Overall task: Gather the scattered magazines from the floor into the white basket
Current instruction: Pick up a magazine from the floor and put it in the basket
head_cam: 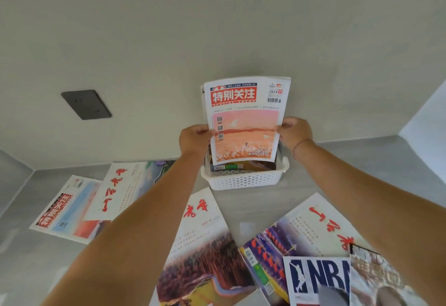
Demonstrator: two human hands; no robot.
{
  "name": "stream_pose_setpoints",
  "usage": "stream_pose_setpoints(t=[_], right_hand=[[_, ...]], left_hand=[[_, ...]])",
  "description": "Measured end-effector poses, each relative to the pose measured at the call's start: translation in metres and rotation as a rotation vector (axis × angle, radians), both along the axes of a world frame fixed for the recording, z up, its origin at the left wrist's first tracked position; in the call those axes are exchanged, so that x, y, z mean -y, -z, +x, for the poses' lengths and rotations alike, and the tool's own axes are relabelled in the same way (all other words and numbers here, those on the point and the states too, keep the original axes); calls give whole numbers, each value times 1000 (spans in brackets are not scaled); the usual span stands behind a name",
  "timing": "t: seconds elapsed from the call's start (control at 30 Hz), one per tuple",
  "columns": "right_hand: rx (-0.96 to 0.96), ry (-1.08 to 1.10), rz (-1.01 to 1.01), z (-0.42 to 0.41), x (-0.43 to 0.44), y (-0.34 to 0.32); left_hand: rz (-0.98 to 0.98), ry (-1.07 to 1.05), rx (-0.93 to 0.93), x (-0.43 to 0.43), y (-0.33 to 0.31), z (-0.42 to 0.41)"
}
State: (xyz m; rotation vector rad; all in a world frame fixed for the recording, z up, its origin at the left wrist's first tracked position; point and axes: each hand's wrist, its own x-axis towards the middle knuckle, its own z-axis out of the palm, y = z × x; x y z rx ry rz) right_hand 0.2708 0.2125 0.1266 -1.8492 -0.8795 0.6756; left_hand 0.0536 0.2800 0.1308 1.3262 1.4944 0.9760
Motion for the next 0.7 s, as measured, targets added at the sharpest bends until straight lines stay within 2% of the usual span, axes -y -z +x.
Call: stream_pose_setpoints(t=[0.2, 0.43, 0.6, 0.7], right_hand=[[25, -16, -87, 3, -20, 37], [27, -52, -98, 5, -32, 57], [40, -9, -126, 5, -34, 62], [40, -60, -167, 2, -31, 62]], left_hand=[[-51, -43, -146, -9, 37, 8], [-88, -173, -132, -25, 56, 11], [-77, -164, -205, -28, 59, 13], [-99, -136, -232, -25, 61, 10]])
